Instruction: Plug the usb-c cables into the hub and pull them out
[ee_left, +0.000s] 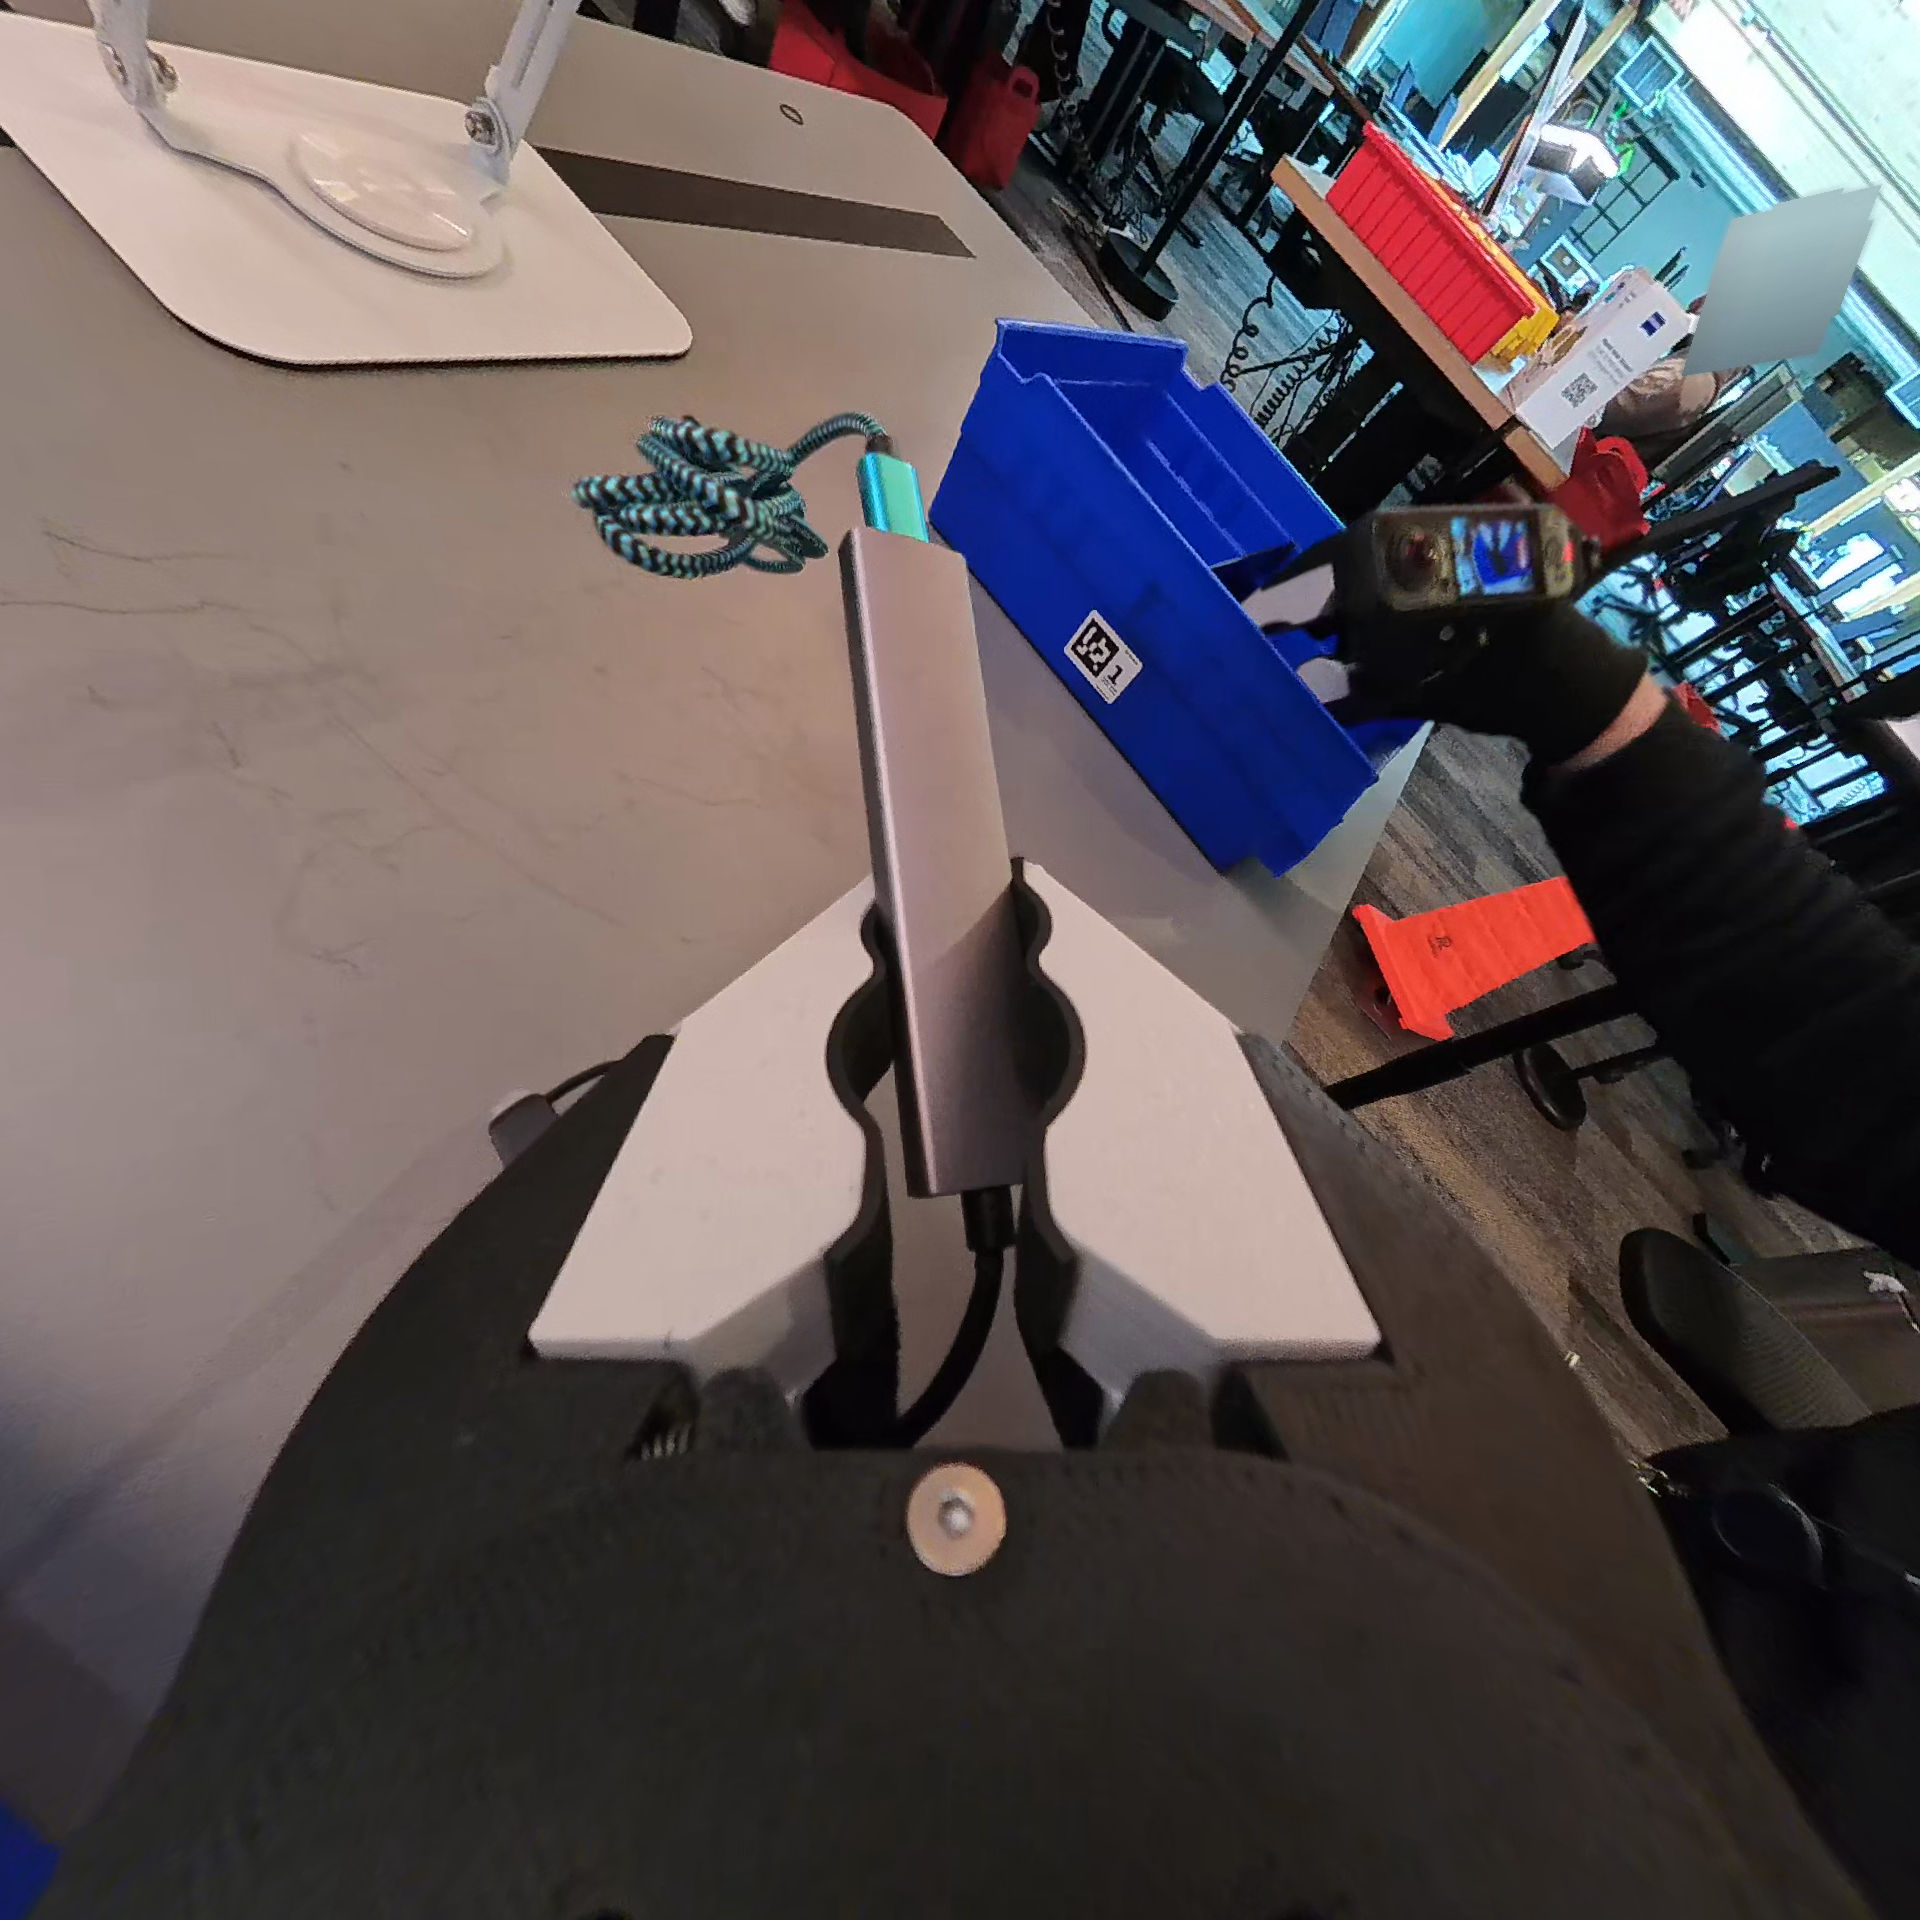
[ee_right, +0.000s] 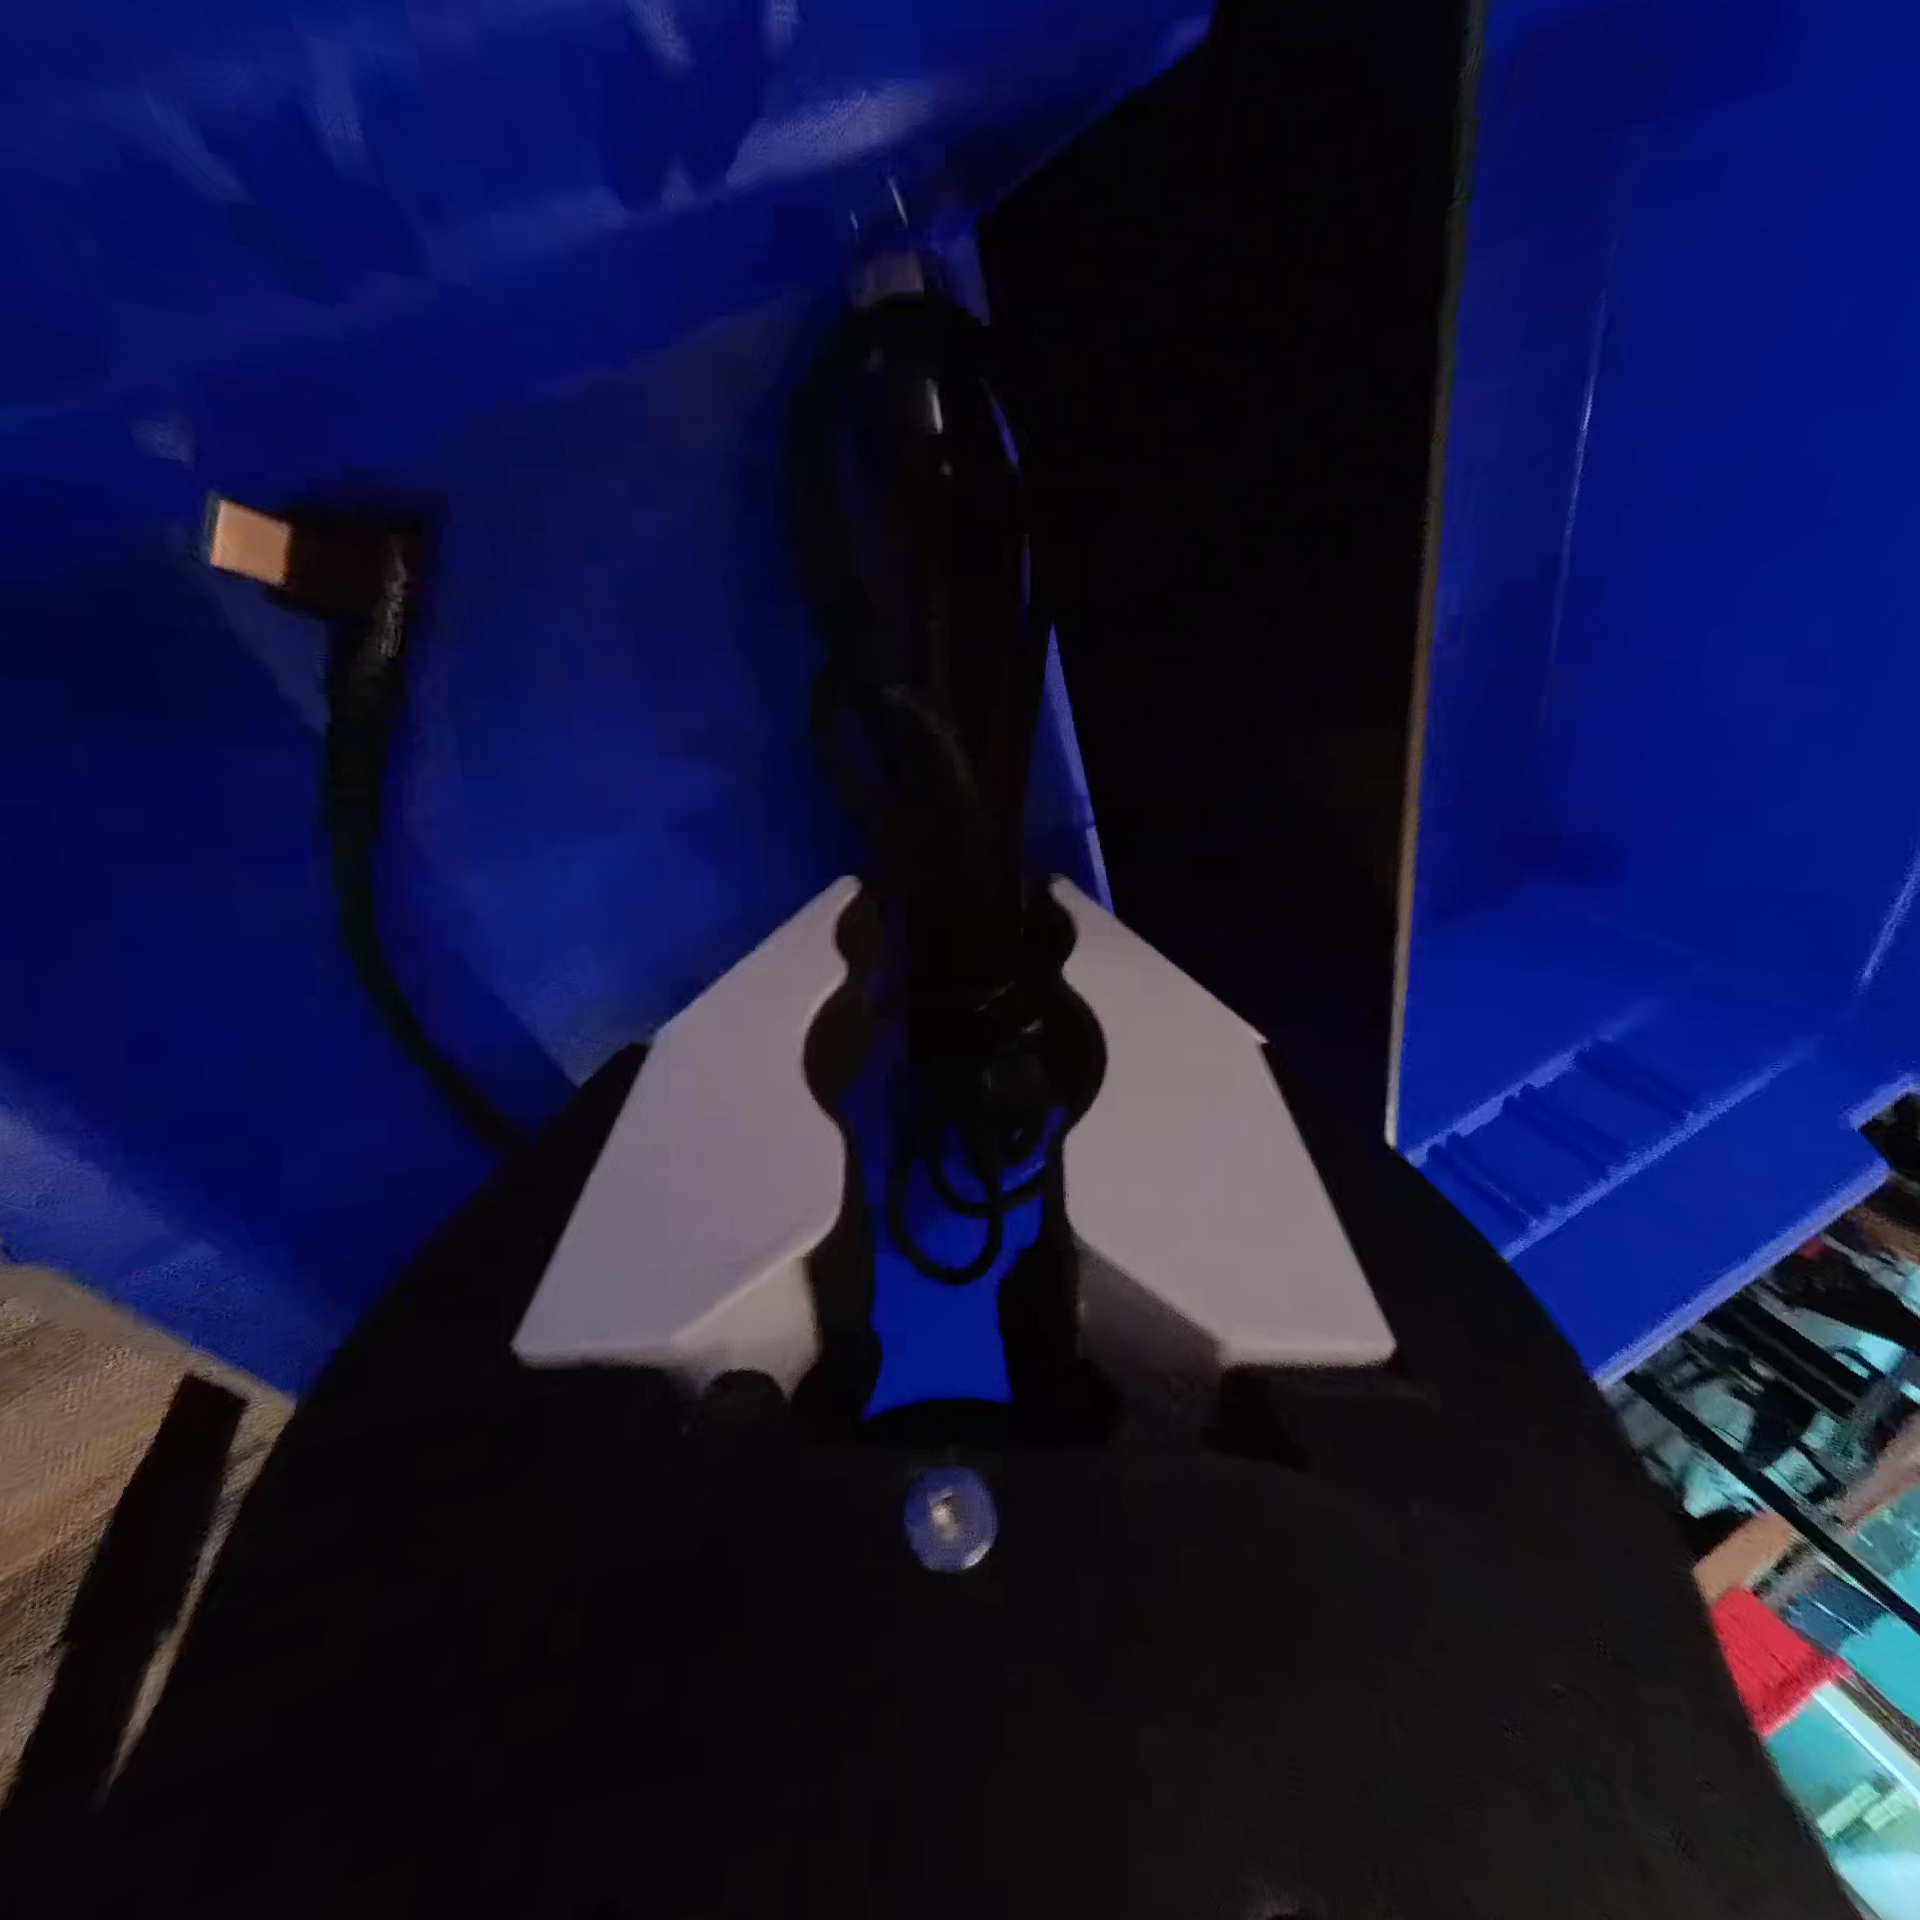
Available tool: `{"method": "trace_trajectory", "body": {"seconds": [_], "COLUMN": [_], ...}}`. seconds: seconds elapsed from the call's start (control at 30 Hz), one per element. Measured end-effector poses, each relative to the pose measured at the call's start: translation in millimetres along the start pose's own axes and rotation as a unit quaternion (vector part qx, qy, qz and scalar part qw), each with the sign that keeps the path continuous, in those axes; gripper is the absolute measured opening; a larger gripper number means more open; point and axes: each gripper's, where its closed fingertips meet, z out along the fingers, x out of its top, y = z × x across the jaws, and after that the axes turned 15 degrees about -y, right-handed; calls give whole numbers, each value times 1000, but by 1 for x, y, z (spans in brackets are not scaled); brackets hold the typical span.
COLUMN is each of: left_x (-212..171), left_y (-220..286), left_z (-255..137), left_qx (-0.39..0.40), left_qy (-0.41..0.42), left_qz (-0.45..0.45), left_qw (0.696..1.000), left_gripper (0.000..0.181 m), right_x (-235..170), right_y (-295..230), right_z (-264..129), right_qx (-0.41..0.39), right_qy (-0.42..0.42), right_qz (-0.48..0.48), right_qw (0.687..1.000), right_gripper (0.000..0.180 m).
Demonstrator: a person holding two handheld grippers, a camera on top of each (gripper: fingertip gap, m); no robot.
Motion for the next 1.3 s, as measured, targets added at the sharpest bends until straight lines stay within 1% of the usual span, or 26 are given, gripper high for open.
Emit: {"method": "trace_trajectory", "body": {"seconds": [0.07,0.17,0.2,0.23,0.27,0.33,0.4,0.5,0.57,0.67,0.73,0.77,0.8,0.83,0.97,1.03,1.1,1.13,1.17,1.23,1.3], "left_x": [-1,-3,-2,-2,-2,-3,-5,-10,-15,-23,-25,-25,-25,-25,-27,-30,-32,-33,-34,-35,-36], "left_y": [1,3,4,6,7,12,19,30,41,64,77,83,89,90,96,101,103,105,107,109,112], "left_z": [2,4,4,5,6,9,12,17,20,19,16,15,13,12,9,9,9,8,7,8,7], "left_qx": [2,5,4,2,0,-6,-16,-23,-36,-80,-109,-125,-139,-141,-155,-172,-181,-189,-194,-197,-206], "left_qy": [-4,-10,-11,-12,-14,-19,-23,-38,-53,-65,-59,-54,-47,-47,-41,-43,-44,-43,-45,-48,-46], "left_qz": [3,10,13,17,22,37,56,91,128,181,204,212,220,226,246,253,253,254,256,257,257], "left_qw": [1000,1000,1000,1000,1000,999,998,995,990,978,971,968,964,963,956,951,950,948,946,945,943], "left_gripper": [17,17,17,17,17,17,17,17,17,17,17,17,17,17,17,16,17,17,17,17,16], "right_x": [3,-3,-3,3,17,55,97,156,185,208,212,213,214,212,204,198,192,190,189,188,185], "right_y": [-1,3,7,11,14,10,3,-36,-58,-78,-87,-89,-91,-95,-100,-104,-102,-102,-102,-104,-106], "right_z": [-15,-48,-64,-84,-109,-160,-204,-243,-263,-278,-289,-291,-290,-291,-298,-304,-312,-315,-313,-313,-315], "right_qx": [19,12,-2,-20,-38,-52,-89,-42,15,113,160,180,194,210,259,292,301,308,301,290,290], "right_qy": [6,8,16,42,88,190,276,375,441,503,540,547,545,546,568,579,600,605,604,604,608], "right_qz": [-3,-4,-1,0,5,4,-15,-75,-114,-147,-165,-167,-169,-176,-176,-182,-178,-177,-179,-183,-184], "right_qw": [1000,1000,1000,999,995,980,957,923,890,844,810,800,798,792,761,739,720,713,716,719,715], "right_gripper": [58,73,73,70,65,60,56,53,47,42,33,28,25,21,18,17,17,15,9,10,9]}}
